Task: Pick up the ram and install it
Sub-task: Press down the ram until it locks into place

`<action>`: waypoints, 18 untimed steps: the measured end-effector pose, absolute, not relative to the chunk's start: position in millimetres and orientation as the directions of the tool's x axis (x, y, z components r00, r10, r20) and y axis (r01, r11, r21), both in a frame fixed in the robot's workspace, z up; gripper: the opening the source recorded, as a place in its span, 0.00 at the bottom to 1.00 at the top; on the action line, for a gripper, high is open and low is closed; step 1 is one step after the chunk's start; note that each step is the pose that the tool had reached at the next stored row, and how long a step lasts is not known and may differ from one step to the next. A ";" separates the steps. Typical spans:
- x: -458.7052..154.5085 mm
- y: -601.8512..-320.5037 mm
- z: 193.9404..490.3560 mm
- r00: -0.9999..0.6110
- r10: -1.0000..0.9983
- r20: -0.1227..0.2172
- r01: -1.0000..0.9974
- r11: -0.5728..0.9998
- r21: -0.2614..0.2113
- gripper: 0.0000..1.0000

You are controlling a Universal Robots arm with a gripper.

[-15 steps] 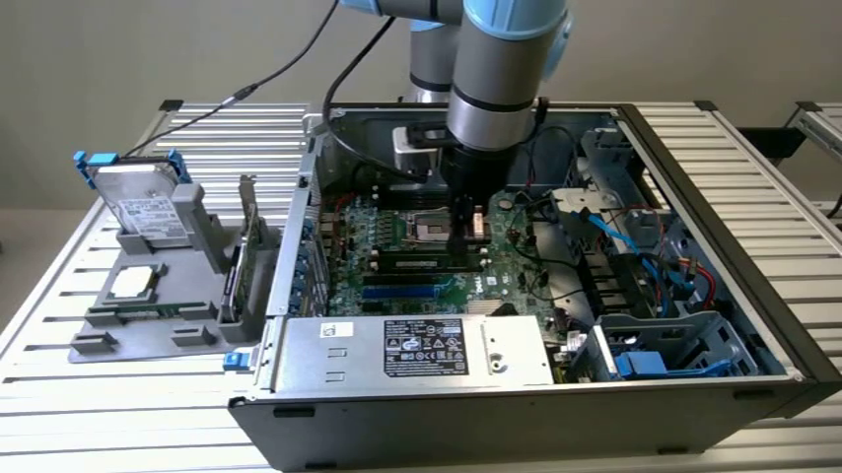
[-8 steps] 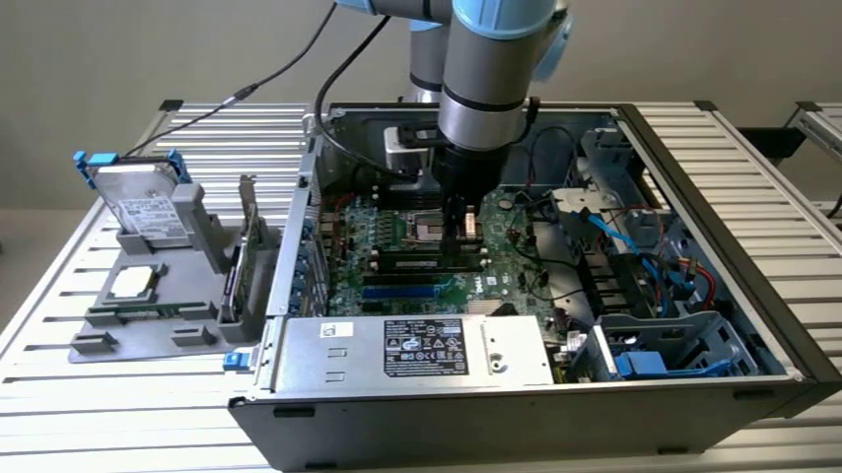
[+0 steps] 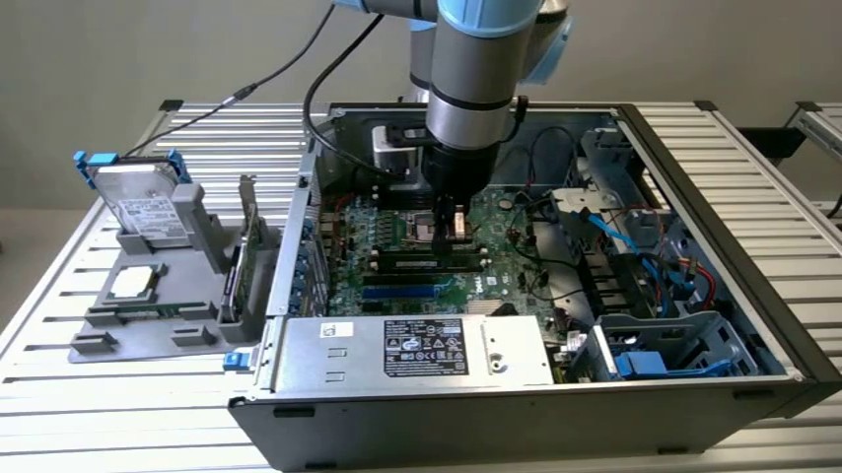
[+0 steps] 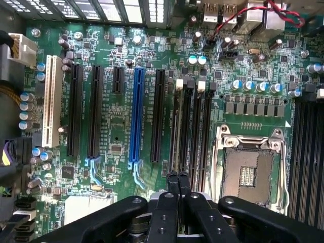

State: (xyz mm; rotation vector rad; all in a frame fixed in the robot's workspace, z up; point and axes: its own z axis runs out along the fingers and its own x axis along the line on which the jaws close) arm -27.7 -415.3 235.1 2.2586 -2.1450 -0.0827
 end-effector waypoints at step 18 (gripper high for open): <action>-41.9 -414.7 233.1 0.050 -0.999 -0.021 -0.997 -0.051 0.055 0.10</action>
